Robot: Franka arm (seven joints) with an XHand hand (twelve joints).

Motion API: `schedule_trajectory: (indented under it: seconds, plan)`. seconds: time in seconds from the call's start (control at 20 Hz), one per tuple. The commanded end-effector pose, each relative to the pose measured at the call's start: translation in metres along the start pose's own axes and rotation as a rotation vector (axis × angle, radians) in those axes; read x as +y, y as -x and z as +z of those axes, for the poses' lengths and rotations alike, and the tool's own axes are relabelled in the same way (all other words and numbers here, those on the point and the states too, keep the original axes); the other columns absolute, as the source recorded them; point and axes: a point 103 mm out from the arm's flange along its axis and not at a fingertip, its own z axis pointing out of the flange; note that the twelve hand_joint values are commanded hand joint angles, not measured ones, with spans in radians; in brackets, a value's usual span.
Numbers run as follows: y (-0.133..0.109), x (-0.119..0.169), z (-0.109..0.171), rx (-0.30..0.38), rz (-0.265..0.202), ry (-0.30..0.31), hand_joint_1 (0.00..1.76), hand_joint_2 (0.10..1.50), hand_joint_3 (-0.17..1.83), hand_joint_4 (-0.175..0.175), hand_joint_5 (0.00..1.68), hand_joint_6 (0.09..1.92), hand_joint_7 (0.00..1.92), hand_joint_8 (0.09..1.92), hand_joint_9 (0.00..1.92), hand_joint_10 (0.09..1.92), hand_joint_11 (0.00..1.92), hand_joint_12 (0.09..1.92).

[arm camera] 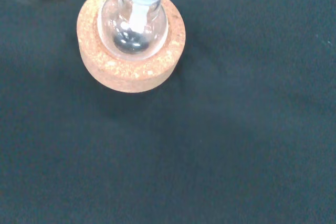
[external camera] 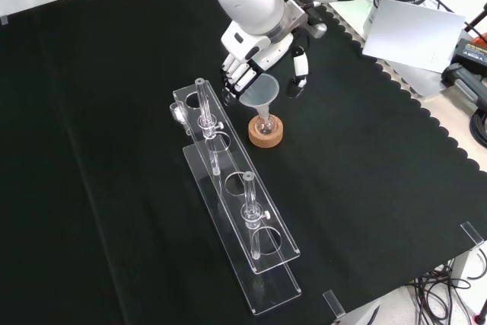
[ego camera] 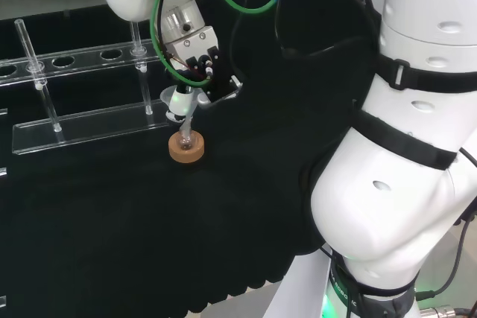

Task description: Place the funnel on the round-bottom flask.

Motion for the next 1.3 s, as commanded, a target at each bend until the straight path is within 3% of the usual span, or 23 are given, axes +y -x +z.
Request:
schedule_trajectory:
  seconds: [0.05, 0.55, 1.0, 1.3]
  plan:
    - [0.006, -0.006, -0.001, 0.027, -0.013, 0.052, 0.6, 0.55, 0.5, -0.011, 0.08, 0.09, 0.0, 0.3, 0.15, 0.8, 0.22, 1.48]
    - [0.013, -0.009, -0.006, 0.047, -0.015, 0.098, 0.58, 0.58, 0.42, -0.016, 0.09, 0.09, 0.0, 0.38, 0.17, 0.8, 0.22, 1.48]
    - [0.035, -0.02, -0.02, 0.103, 0.002, 0.14, 0.57, 0.59, 0.4, -0.022, 0.14, 0.09, 0.03, 0.6, 0.24, 0.76, 0.23, 1.47]
    - [0.049, -0.026, -0.029, 0.134, 0.003, 0.168, 0.56, 0.6, 0.4, -0.026, 0.17, 0.09, 0.07, 0.64, 0.29, 0.77, 0.25, 1.47]
